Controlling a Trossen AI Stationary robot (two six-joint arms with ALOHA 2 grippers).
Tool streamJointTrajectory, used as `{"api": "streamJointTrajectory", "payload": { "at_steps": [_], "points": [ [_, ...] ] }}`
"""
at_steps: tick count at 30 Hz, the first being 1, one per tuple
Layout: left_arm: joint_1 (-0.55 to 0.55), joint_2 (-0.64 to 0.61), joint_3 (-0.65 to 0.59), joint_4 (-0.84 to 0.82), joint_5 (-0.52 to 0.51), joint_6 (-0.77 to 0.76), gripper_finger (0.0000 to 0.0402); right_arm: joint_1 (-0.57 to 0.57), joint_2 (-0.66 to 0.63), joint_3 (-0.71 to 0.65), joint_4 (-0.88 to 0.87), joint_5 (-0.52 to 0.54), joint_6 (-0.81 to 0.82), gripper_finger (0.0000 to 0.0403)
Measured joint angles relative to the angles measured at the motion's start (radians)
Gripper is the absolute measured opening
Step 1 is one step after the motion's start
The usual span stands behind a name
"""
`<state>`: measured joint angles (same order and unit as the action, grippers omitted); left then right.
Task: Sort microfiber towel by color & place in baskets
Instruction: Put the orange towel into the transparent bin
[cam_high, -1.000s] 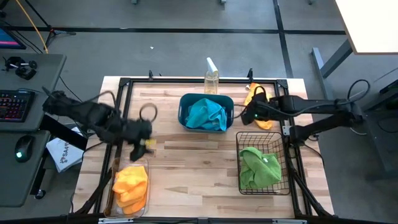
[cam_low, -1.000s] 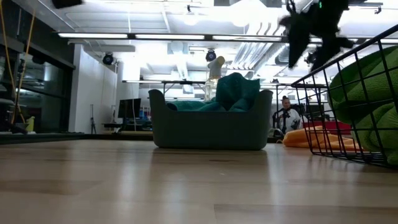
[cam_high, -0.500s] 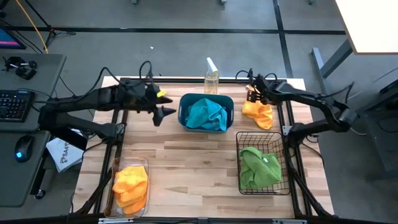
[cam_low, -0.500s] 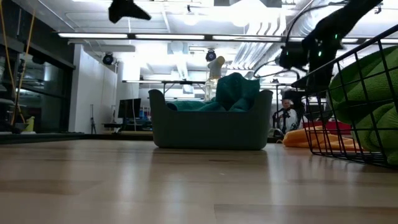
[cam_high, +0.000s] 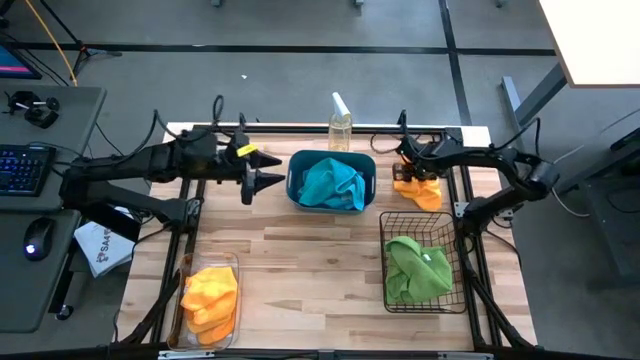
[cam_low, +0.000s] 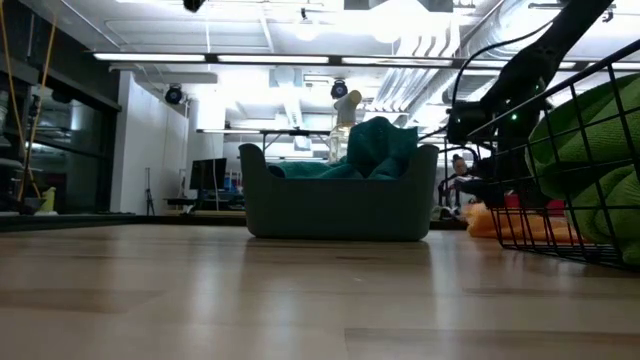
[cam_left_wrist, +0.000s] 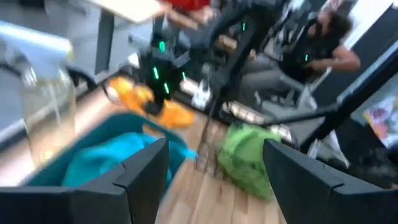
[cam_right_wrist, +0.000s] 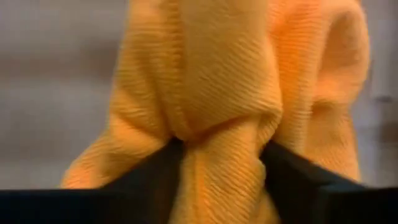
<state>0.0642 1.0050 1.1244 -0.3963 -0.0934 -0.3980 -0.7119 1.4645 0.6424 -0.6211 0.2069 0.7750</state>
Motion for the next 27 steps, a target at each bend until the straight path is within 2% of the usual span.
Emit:
{"api": "streamJointTrajectory", "payload": {
  "at_steps": [3,4,7,10,14,17,20,23,27],
  "points": [
    [0.001,-0.02,0.0,0.051,-0.046,0.041,0.0246,0.052,-0.059,-0.008,-0.065,0.002,-0.05,0.005],
    [0.001,-0.026,0.0,0.065,-0.063,0.058,0.0246,0.066,-0.089,-0.01,-0.099,0.002,-0.063,0.0027],
    [0.001,-0.041,0.0,0.11,-0.094,0.13,0.0246,0.097,-0.198,0.015,-0.165,0.01,-0.069,0.0027],
    [0.001,-0.046,0.0,0.122,-0.094,0.227,0.0246,0.128,-0.331,0.063,-0.267,0.021,-0.076,0.0009],
    [0.001,-0.039,0.0,0.121,-0.11,0.317,0.0246,0.187,-0.52,0.181,-0.256,0.026,-0.051,0.0007],
    [0.001,-0.011,0.001,0.131,-0.143,0.329,0.0246,0.256,-0.627,0.259,-0.118,0.036,-0.05,0.0005],
    [0.001,0.037,0.001,0.18,-0.137,0.311,0.0246,0.342,-0.681,0.304,0.079,0.06,-0.076,0.0004],
    [0.001,0.09,0.001,0.263,-0.066,0.295,0.0246,0.428,-0.676,0.328,0.272,0.095,-0.128,0.0003],
    [0.0,0.145,0.0,0.364,0.012,0.231,0.0246,0.529,-0.608,0.334,0.449,0.135,-0.178,0.0002]
  ]
}}
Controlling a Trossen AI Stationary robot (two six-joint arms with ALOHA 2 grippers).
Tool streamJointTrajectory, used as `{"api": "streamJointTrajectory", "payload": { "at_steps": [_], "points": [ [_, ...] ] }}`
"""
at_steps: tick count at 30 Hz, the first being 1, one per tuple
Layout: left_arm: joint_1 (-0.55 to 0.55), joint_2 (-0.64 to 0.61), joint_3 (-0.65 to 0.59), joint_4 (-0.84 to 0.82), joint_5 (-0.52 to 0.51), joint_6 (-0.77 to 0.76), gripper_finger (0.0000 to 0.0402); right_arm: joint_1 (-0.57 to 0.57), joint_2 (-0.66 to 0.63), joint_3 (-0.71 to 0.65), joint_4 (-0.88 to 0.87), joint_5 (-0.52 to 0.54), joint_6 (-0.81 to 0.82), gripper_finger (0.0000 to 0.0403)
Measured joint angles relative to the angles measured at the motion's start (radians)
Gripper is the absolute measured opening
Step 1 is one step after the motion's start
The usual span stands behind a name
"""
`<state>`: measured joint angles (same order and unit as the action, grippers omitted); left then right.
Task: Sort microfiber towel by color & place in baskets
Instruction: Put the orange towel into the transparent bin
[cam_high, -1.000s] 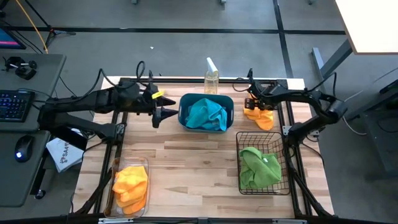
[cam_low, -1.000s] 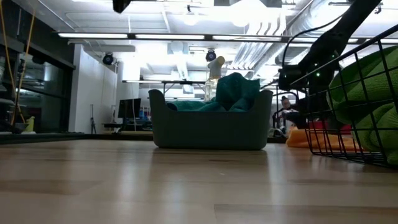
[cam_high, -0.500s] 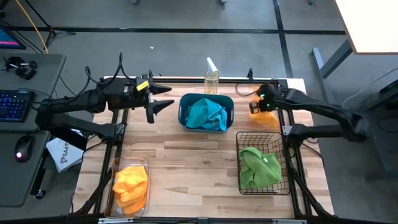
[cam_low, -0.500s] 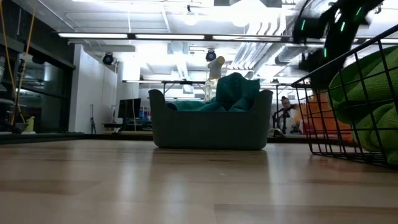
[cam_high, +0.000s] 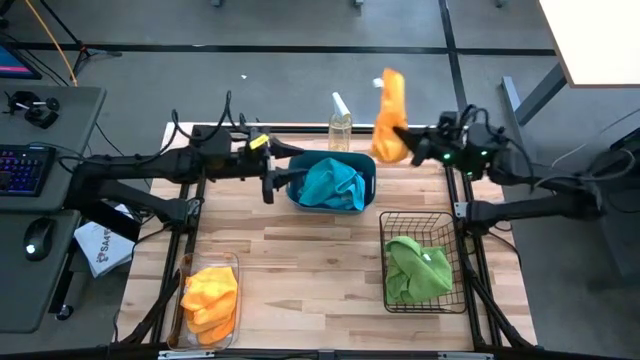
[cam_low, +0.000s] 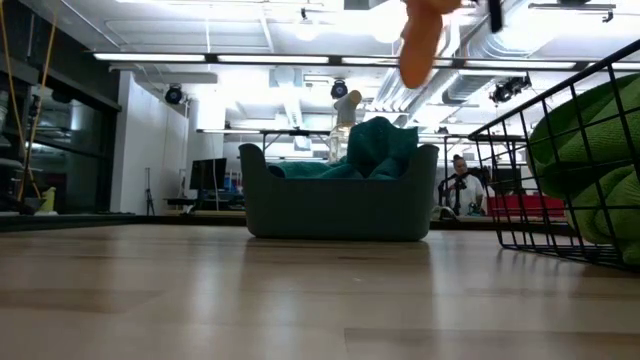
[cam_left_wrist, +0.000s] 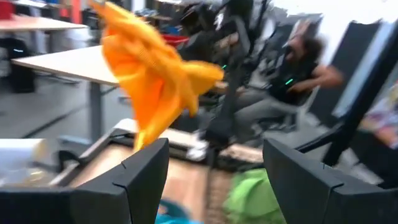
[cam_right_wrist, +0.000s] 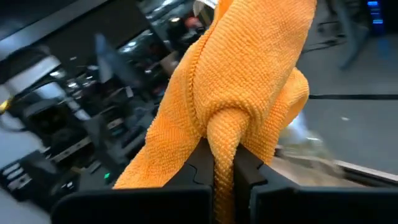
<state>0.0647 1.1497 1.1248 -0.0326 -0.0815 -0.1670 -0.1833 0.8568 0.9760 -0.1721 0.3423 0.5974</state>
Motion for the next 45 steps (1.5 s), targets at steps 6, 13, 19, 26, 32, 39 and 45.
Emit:
{"api": "streamJointTrajectory", "payload": {
  "at_steps": [6,13,19,26,32,39,45],
  "points": [
    [0.015,0.006,0.0,0.069,0.136,-0.099,0.0246,0.128,0.17,-0.002,0.222,0.016,-0.043,0.0001],
    [0.043,-0.054,0.0,0.033,0.282,-0.232,0.0251,0.226,0.352,0.023,0.462,-0.015,-0.088,0.0001],
    [0.046,-0.115,0.0,-0.044,0.337,-0.249,0.0272,0.268,0.441,0.104,0.524,-0.025,-0.139,0.0001],
    [0.047,-0.136,0.0,-0.059,0.281,-0.19,0.0283,0.298,0.498,0.21,0.523,-0.038,-0.223,0.0001],
    [0.046,-0.119,0.0,-0.06,0.213,-0.111,0.0283,0.318,0.528,0.261,0.522,-0.064,-0.289,0.0],
    [0.04,-0.093,0.0,-0.011,0.238,-0.12,0.0283,0.32,0.566,0.287,0.528,-0.072,-0.328,0.0],
    [0.036,-0.091,0.0,0.01,0.281,-0.136,0.0283,0.307,0.566,0.287,0.58,-0.113,-0.354,0.0]
  ]
}}
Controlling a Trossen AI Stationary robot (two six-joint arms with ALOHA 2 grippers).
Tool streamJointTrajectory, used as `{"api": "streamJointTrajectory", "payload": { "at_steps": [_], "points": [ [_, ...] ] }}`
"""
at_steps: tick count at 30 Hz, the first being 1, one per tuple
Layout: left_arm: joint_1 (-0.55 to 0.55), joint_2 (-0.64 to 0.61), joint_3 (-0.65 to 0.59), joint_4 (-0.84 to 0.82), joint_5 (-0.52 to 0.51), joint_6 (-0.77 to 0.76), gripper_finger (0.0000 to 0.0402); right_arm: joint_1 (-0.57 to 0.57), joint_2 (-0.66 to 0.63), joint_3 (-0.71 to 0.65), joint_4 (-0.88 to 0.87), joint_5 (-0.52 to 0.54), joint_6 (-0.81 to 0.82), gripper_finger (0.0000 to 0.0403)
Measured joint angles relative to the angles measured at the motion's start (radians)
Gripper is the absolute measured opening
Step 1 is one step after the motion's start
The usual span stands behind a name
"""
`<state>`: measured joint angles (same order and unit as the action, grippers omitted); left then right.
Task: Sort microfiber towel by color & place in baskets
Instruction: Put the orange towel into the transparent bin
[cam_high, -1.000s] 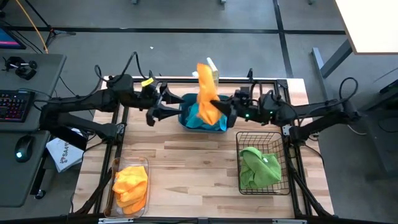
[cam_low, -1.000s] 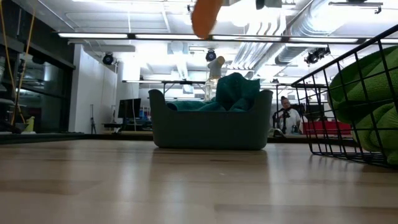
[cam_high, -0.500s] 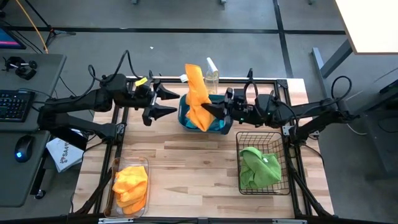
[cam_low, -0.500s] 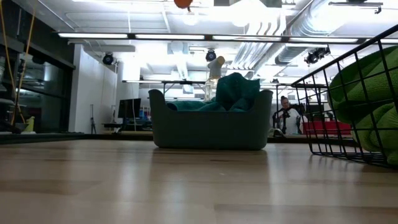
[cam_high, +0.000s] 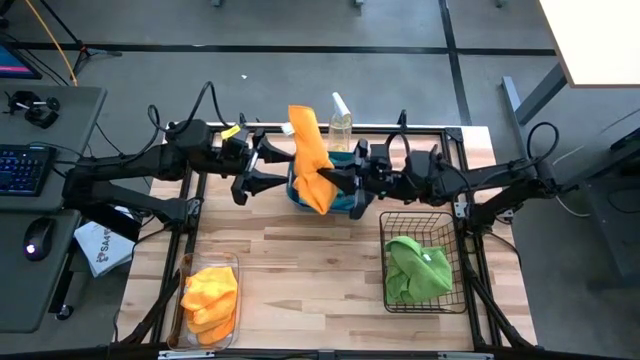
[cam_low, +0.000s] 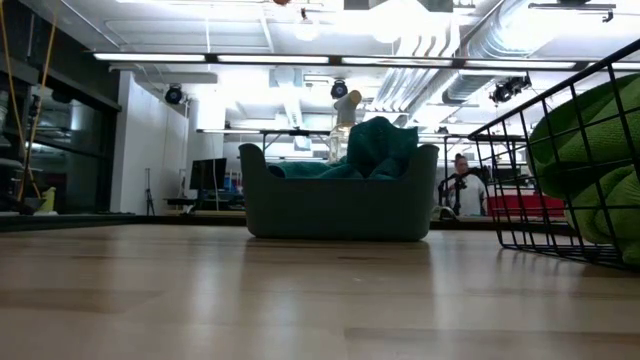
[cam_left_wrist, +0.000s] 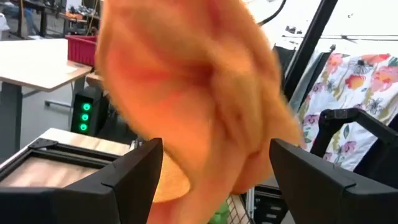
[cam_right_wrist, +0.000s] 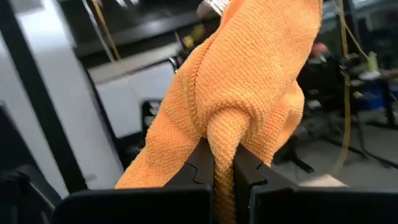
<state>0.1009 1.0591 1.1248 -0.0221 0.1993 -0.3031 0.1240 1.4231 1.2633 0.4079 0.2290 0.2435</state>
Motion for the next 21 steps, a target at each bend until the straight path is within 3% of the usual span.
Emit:
{"api": "streamJointTrajectory", "payload": {
  "at_steps": [10,18,21],
  "points": [
    [0.0,0.082,0.001,0.135,0.004,-0.008,0.0283,-0.006,0.0,0.0,0.114,-0.123,-0.04,0.0],
    [0.0,0.158,0.001,0.35,0.248,-0.164,0.0283,-0.026,0.004,0.0,0.114,-0.139,-0.038,0.0],
    [0.0,0.189,0.0,0.414,0.284,-0.214,0.0283,-0.033,0.01,0.0,0.119,-0.144,-0.028,0.0]
  ]
}}
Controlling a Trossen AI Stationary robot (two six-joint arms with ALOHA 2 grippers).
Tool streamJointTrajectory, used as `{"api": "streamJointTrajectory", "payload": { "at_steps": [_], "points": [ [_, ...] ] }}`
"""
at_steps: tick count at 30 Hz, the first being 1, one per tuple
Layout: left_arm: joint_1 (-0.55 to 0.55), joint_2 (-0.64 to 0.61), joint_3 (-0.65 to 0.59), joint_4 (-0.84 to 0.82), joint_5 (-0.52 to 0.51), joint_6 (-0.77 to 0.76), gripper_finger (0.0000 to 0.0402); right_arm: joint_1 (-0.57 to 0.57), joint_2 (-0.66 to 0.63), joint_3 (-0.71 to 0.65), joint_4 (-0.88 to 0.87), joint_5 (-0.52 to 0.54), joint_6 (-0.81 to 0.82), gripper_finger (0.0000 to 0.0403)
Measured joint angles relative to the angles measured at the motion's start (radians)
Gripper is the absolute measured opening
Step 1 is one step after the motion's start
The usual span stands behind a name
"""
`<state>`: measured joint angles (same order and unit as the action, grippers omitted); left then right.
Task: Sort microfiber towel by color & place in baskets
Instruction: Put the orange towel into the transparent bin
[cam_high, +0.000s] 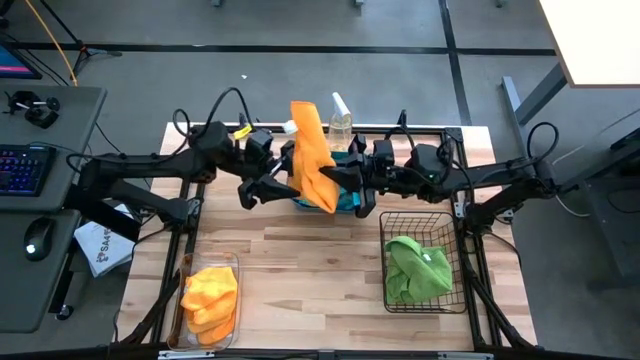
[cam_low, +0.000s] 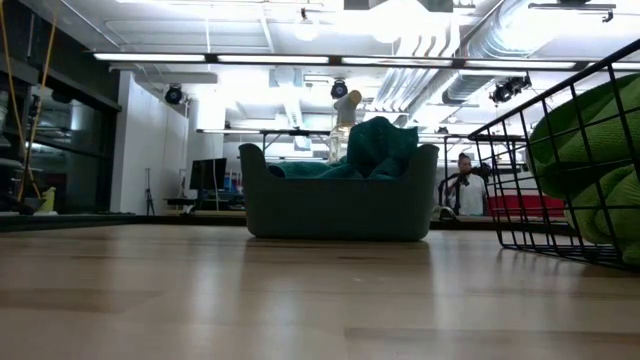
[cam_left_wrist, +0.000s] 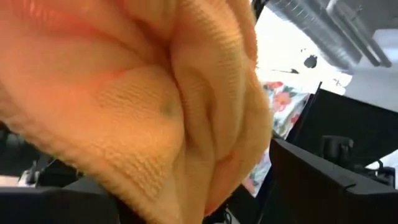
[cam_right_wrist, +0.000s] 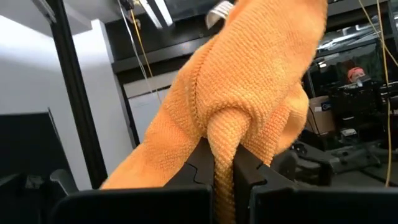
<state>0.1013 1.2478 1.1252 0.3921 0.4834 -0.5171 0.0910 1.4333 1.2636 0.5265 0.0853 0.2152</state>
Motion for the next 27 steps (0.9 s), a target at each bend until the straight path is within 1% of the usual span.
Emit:
{"api": "streamJointTrajectory", "payload": {
  "at_steps": [5,12,17,21,23,24,26,27],
  "points": [
    [0.0,0.047,0.0,0.077,0.006,-0.015,0.0283,-0.003,0.025,0.0,0.024,-0.019,0.031,0.0],
    [0.004,0.055,0.0,0.08,-0.035,0.002,0.0283,0.006,0.032,0.0,0.028,-0.013,0.03,0.0],
    [0.003,0.052,-0.001,0.098,-0.044,0.026,0.0283,0.007,0.031,0.003,0.006,0.014,0.019,0.0],
    [0.004,0.052,-0.001,0.098,-0.055,0.032,0.0278,0.007,0.031,0.003,0.003,0.013,0.004,0.0004],
    [0.003,0.052,-0.001,0.091,-0.078,0.035,0.0258,0.007,0.031,0.003,0.001,0.014,0.012,0.0013],
    [0.003,0.051,-0.001,0.085,-0.093,0.042,0.024,0.007,0.031,0.003,0.0,0.015,0.012,0.002],
    [0.003,0.051,-0.001,0.075,-0.119,0.057,0.0191,0.011,0.032,0.003,-0.003,0.019,0.012,0.0036],
    [0.005,0.051,-0.001,0.072,-0.126,0.067,0.0157,0.014,0.032,0.003,-0.005,0.022,0.012,0.0047]
  ]
}}
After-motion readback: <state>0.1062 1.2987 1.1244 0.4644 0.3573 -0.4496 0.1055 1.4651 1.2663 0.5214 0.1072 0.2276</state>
